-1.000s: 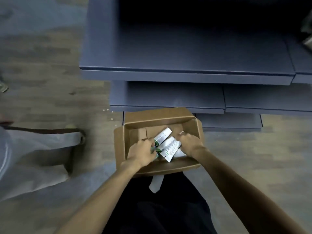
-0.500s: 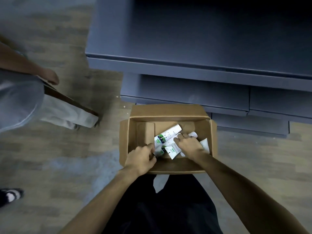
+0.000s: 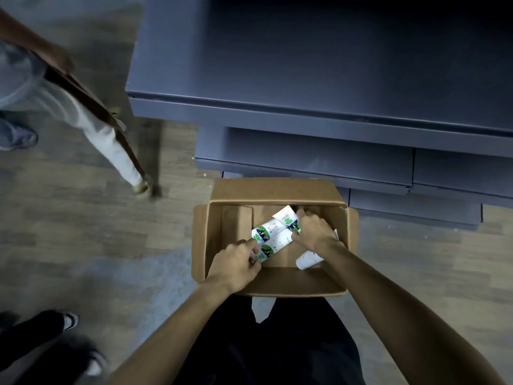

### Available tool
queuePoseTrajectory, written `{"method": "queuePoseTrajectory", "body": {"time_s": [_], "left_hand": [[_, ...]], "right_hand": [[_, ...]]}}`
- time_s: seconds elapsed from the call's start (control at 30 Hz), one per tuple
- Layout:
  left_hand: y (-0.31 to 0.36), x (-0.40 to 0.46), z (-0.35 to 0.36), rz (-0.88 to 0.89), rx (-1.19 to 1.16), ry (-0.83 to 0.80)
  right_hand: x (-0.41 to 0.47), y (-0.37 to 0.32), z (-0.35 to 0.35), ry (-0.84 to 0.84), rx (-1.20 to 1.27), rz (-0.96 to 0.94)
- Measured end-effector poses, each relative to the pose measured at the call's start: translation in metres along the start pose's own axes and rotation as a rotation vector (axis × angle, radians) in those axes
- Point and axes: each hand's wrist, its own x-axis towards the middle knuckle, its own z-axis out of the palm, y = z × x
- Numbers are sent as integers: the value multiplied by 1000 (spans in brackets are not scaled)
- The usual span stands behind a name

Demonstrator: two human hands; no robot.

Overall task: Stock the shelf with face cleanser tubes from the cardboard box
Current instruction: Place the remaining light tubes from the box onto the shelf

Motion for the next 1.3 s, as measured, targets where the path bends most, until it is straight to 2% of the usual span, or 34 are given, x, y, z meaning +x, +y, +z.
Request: {"method": "queuePoseTrajectory", "body": {"time_s": [0.13,0.3,0.47,0.67,0.87,1.03,1.13,1.3], "left_hand": [[4,1,-1,10,-9,2],[10,3,-7,8,-73,61],[19,5,-23,27,-126,98],[33,4,-63,81,-199,176],[75,-11,-134,329,-200,341],[121,-45,-219,559,-231,556],[147,-74,-268,695,-172,680],[186,-122,-328,856,-126,819]], "right_hand": [[3,2,-5,2,98,20],[-4,11,-5,150,436,107],[-29,-1,-19,251,735,-11],[-83,-25,-75,375,1070,-113],[-135,-39,-161,487,1092,-271],[-179,-60,-244,651,1014,-432],[-207,-74,-295,752,916,-518],[-254,-91,-368,881,859,-648]]}}
